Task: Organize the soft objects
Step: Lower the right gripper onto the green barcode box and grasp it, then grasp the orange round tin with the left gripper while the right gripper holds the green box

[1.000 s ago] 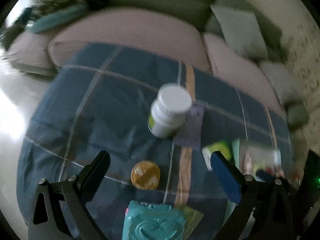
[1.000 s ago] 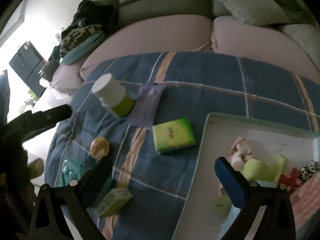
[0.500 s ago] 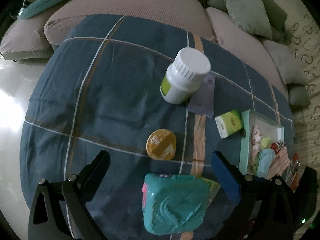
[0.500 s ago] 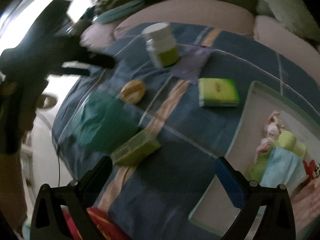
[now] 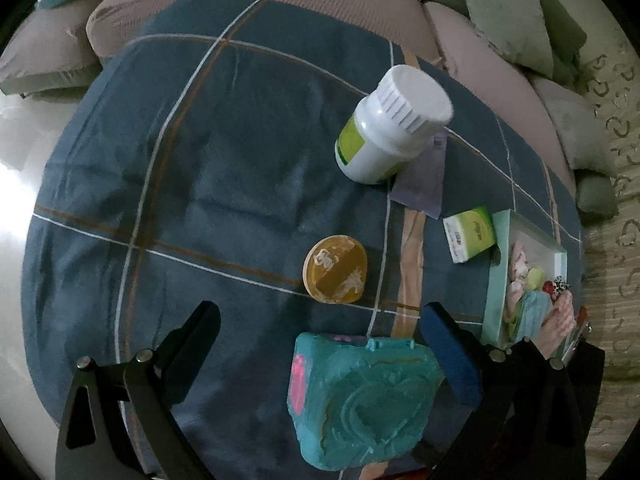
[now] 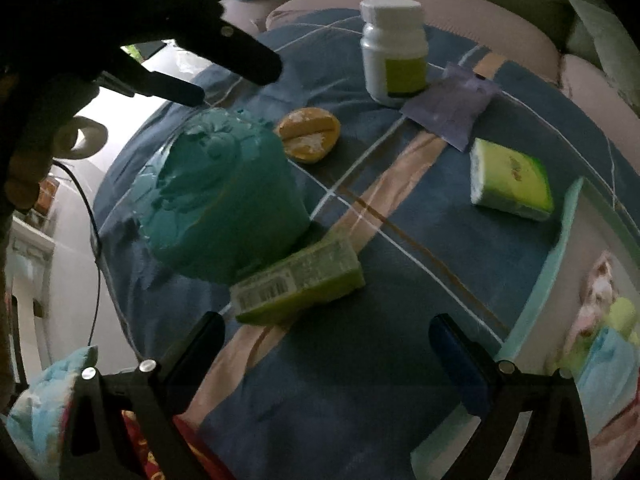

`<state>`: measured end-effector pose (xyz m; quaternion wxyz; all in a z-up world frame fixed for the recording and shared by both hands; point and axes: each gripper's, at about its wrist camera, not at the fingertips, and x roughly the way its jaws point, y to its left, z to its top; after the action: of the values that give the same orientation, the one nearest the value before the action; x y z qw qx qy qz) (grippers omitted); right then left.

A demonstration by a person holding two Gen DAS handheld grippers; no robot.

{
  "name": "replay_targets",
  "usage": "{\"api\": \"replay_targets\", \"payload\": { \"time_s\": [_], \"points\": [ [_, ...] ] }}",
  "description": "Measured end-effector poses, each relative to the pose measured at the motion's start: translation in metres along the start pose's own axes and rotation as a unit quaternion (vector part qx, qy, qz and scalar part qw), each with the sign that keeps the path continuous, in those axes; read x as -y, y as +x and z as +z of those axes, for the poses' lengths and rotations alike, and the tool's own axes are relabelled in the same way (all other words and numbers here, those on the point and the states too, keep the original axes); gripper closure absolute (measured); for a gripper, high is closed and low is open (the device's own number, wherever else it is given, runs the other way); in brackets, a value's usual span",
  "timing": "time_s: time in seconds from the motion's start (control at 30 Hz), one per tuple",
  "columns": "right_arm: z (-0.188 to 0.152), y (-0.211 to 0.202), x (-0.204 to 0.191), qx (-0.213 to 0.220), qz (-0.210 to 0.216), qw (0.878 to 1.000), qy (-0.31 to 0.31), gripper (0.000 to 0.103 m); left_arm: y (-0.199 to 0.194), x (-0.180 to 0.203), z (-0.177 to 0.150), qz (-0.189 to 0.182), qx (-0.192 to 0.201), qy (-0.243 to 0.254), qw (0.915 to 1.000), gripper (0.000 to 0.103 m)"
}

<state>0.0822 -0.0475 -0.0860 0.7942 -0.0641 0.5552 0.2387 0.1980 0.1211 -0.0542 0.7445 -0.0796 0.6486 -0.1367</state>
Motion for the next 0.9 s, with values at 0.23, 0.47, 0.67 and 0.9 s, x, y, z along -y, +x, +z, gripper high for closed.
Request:
{"api": "replay_targets", "payload": {
  "time_s": [0.23, 0.47, 0.67, 0.9],
  "points": [
    [0.007, 0.005, -0.008, 0.019, 0.006, 0.999, -0.040, 0.014, 0.004, -0.010, 0.003, 0.003, 0.000, -0.023, 0.9997, 0.003],
    [0.007, 0.007, -0.012, 0.028, 0.014, 0.998, -0.056, 0.032, 0.006, -0.015, 0.006, 0.003, -0.010, -0.026, 0.9996, 0.003],
    [0.005, -0.001, -0.015, 0.039, 0.014, 0.997, -0.058, 0.034, 0.009, -0.011, 0.011, 0.012, -0.017, -0.017, 0.9996, 0.003],
    [0.005, -0.017, 0.008, 0.056, -0.001, 0.998, -0.010, 0.034, 0.024, 0.012, 0.024, 0.036, -0.042, 0.017, 0.9983, 0.003]
  ]
}}
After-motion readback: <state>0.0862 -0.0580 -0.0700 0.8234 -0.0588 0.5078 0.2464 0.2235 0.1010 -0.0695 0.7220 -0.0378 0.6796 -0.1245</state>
